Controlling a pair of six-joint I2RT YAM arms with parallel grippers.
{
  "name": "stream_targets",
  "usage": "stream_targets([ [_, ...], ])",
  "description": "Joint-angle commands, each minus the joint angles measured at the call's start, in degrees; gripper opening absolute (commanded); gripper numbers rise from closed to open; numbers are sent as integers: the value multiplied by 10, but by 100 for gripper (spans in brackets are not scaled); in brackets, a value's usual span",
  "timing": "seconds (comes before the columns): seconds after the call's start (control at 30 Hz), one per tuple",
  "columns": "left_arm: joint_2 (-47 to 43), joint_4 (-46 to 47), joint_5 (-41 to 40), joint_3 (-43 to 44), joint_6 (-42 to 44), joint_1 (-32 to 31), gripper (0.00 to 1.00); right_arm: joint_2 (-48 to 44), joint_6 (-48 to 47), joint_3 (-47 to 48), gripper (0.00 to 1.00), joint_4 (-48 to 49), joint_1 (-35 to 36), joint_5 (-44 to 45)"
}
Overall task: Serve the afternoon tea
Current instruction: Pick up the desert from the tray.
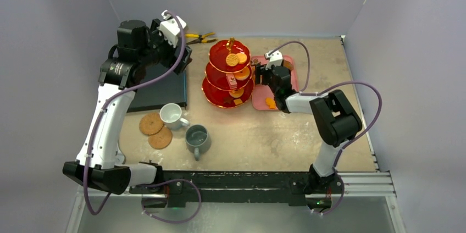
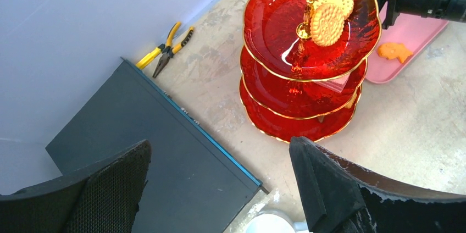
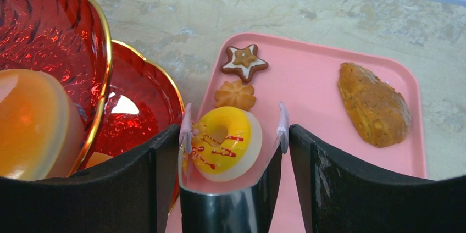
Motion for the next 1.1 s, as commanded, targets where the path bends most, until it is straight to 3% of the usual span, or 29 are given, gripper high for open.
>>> stream_targets([
  [0.0,-20,8,10,-3,-5,3,96,12,16,21,72,24,7,1],
  [0.43,-16,14,18,-4,-1,2,95,-17,50,-16,56,2,7,26],
  [0.6,-15,16,20,-1,0,3,95,-36,69,-40,68,-12,8,36],
  [0.87,-14,18,22,4,0,3,94,-60,79,-64,70,-9,9,40],
  [0.97,-14,18,19,4,2,2,94,-62,84,-73,63,-5,12,41],
  [1.07,-13,20,22,1,1,3,93,-77,83,-82,48,-3,16,50],
])
